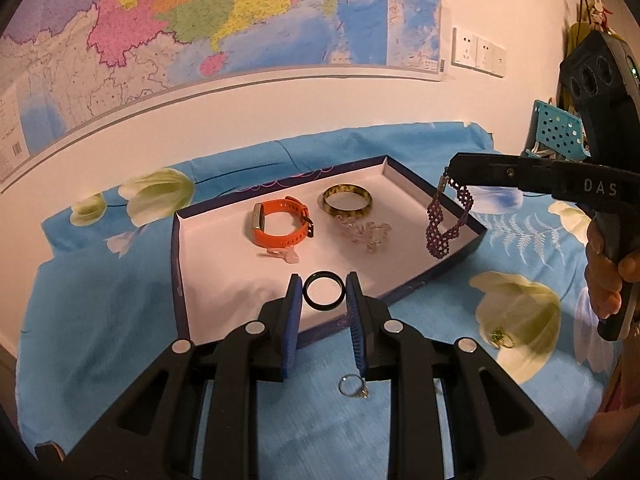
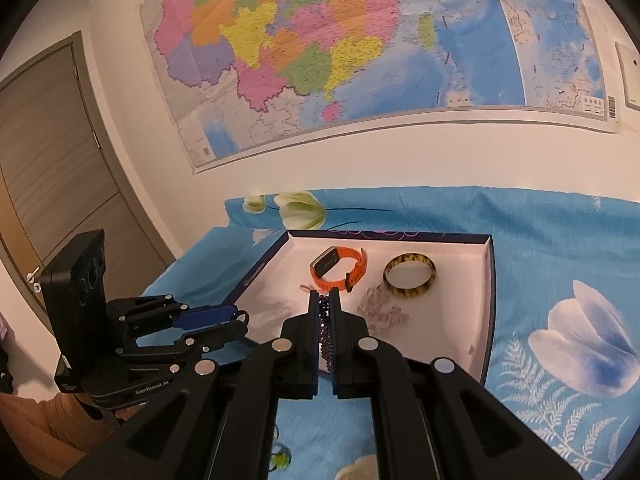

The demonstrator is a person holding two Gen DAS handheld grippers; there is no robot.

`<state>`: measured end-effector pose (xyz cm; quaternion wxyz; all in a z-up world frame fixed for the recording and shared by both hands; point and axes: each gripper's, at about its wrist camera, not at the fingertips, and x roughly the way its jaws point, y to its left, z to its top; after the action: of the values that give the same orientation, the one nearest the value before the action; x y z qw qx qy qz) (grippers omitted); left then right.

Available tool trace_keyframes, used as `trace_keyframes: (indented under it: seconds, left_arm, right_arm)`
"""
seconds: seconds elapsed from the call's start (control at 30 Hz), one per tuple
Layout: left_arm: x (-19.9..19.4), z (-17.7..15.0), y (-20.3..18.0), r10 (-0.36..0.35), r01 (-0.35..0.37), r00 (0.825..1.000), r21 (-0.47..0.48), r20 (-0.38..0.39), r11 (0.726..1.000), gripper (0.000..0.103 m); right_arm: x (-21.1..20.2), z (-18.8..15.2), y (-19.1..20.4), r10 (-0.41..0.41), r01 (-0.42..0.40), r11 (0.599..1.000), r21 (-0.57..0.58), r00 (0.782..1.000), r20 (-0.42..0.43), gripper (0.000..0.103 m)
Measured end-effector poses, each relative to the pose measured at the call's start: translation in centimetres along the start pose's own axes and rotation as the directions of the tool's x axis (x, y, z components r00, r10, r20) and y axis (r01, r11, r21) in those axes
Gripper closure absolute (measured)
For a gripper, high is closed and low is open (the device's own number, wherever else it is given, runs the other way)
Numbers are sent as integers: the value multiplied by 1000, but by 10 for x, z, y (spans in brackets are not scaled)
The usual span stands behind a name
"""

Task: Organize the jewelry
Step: 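Carry the bracelet with the right tool while the left tool carries the black ring over the box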

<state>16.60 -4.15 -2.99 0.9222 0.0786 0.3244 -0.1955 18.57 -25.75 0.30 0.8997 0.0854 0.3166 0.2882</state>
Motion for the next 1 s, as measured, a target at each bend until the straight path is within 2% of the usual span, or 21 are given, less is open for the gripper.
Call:
trace_keyframes:
  seconds: [0.43, 1.0]
  left_arm:
    - [28, 7, 9, 22, -22, 999, -13, -34, 1000, 80]
    - [57, 9, 15, 34, -37, 996, -26, -81, 999, 80]
  right_arm:
    - [36, 3, -17, -1, 3, 999, 40, 999, -52, 100]
    - [64, -1, -36, 1, 10, 995, 95, 994, -109, 100]
